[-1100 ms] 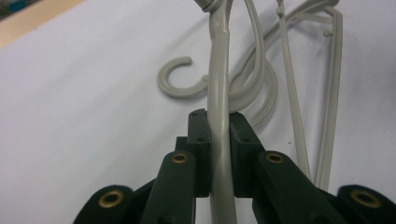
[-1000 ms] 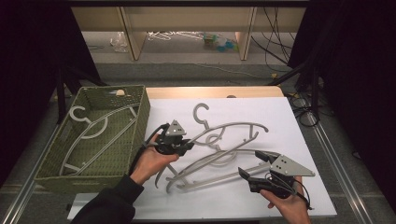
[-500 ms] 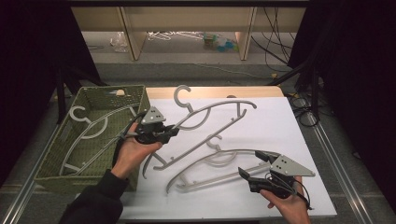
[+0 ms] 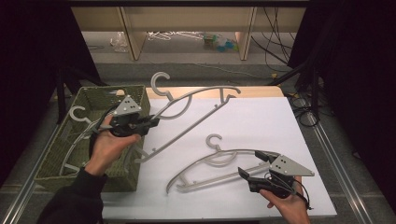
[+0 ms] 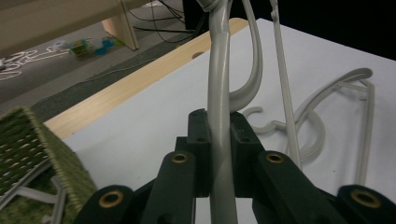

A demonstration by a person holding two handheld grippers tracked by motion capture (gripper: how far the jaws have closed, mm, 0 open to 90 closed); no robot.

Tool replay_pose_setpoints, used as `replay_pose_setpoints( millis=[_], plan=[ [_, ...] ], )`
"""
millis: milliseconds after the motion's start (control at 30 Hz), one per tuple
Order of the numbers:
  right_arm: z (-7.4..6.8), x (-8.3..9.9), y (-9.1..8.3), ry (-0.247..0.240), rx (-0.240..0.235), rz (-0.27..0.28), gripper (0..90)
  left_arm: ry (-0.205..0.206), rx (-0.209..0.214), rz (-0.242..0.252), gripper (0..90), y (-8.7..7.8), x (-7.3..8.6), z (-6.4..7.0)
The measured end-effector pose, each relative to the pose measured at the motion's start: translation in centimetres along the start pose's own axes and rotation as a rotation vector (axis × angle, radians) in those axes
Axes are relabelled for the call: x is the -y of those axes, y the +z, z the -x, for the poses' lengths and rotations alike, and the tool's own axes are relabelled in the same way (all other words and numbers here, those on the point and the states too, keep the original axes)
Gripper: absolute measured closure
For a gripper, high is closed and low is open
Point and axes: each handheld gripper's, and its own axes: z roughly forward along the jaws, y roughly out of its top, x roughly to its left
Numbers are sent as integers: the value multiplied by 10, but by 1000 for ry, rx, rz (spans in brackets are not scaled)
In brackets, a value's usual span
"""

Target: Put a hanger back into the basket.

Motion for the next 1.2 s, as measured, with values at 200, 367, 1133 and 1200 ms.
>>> replay_pose_setpoints(
  millis=[200,367,1133,1200],
  plan=[
    [-1,0,-1,17,-9,-14,189,-20,-65,-8,812,-18,2,-21],
    [-1,0,0,19,-3,-11,186,-3,-108,-20,812,-33,5,-38],
    [0,1,3,11,-4,10,160,-82,-261,-23,812,-65,47,-100],
    [0,0,0,6,3,-27,160,-91,-275,-28,812,-68,50,-104]
  ],
)
